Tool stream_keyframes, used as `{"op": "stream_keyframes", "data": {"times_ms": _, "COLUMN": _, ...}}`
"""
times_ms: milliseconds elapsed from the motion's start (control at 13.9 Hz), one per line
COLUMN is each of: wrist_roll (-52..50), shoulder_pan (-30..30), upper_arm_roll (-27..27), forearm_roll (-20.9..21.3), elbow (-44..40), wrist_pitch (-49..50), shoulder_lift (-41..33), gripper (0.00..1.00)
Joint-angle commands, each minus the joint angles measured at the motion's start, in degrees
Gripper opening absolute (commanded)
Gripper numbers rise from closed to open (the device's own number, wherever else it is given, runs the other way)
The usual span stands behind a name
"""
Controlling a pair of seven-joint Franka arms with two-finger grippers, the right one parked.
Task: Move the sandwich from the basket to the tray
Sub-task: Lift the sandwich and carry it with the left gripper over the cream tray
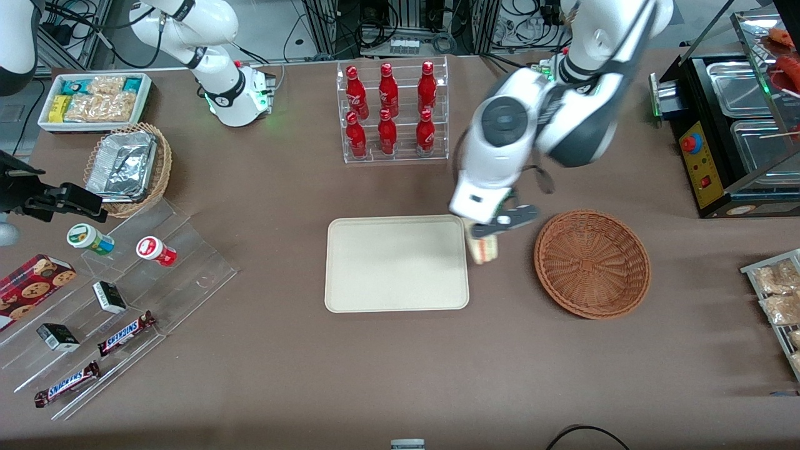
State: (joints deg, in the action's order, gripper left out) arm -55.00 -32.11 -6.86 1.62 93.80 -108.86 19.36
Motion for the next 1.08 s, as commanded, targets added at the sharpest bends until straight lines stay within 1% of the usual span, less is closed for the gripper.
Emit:
{"op": "stream_keyframes", "data": {"times_ms": 0, "wrist_roll": -1.07, "shoulder_pan": -5.4, "upper_arm_roll": 0.97, "forearm_roll": 0.92, "elbow": -11.33, "wrist_pitch": 0.93, "shoulder_lift": 10.14, "gripper": 0.0}}
{"op": "stream_keyframes", "data": {"times_ms": 72, "wrist_roll": -1.94, "shoulder_pan": -6.81, "upper_arm_roll": 0.97, "forearm_roll": 1.01, "elbow": -14.75, "wrist_pitch": 0.85, "shoulder_lift": 13.22, "gripper": 0.0}}
{"op": "stream_keyframes", "data": {"times_ms": 216, "wrist_roll": -2.39, "shoulder_pan": -8.75, "upper_arm_roll": 0.97, "forearm_roll": 1.19, "elbow": -18.9, "wrist_pitch": -0.37, "shoulder_lift": 17.45, "gripper": 0.0}}
{"op": "stream_keyframes", "data": {"times_ms": 288, "wrist_roll": -2.39, "shoulder_pan": -9.98, "upper_arm_roll": 1.06, "forearm_roll": 2.32, "elbow": -19.52, "wrist_pitch": -2.74, "shoulder_lift": 19.03, "gripper": 0.0}}
{"op": "stream_keyframes", "data": {"times_ms": 360, "wrist_roll": -2.39, "shoulder_pan": -10.77, "upper_arm_roll": 1.06, "forearm_roll": 4.51, "elbow": -19.53, "wrist_pitch": -5.28, "shoulder_lift": 20.35, "gripper": 0.0}}
{"op": "stream_keyframes", "data": {"times_ms": 432, "wrist_roll": -2.39, "shoulder_pan": -11.65, "upper_arm_roll": 1.06, "forearm_roll": 5.83, "elbow": -19.53, "wrist_pitch": -6.87, "shoulder_lift": 21.5, "gripper": 0.0}}
{"op": "stream_keyframes", "data": {"times_ms": 648, "wrist_roll": -1.87, "shoulder_pan": -12.45, "upper_arm_roll": 1.06, "forearm_roll": 7.07, "elbow": -19.71, "wrist_pitch": -10.13, "shoulder_lift": 24.92, "gripper": 0.0}}
{"op": "stream_keyframes", "data": {"times_ms": 792, "wrist_roll": -2.48, "shoulder_pan": -13.59, "upper_arm_roll": 1.06, "forearm_roll": 11.1, "elbow": -19.62, "wrist_pitch": -11.37, "shoulder_lift": 26.25, "gripper": 0.0}}
{"op": "stream_keyframes", "data": {"times_ms": 864, "wrist_roll": -2.65, "shoulder_pan": -13.59, "upper_arm_roll": 1.15, "forearm_roll": 11.47, "elbow": -19.71, "wrist_pitch": -11.46, "shoulder_lift": 27.13, "gripper": 0.0}}
{"op": "stream_keyframes", "data": {"times_ms": 1008, "wrist_roll": -3.01, "shoulder_pan": -13.68, "upper_arm_roll": 1.15, "forearm_roll": 11.56, "elbow": -19.62, "wrist_pitch": -14.69, "shoulder_lift": 28.01, "gripper": 0.0}}
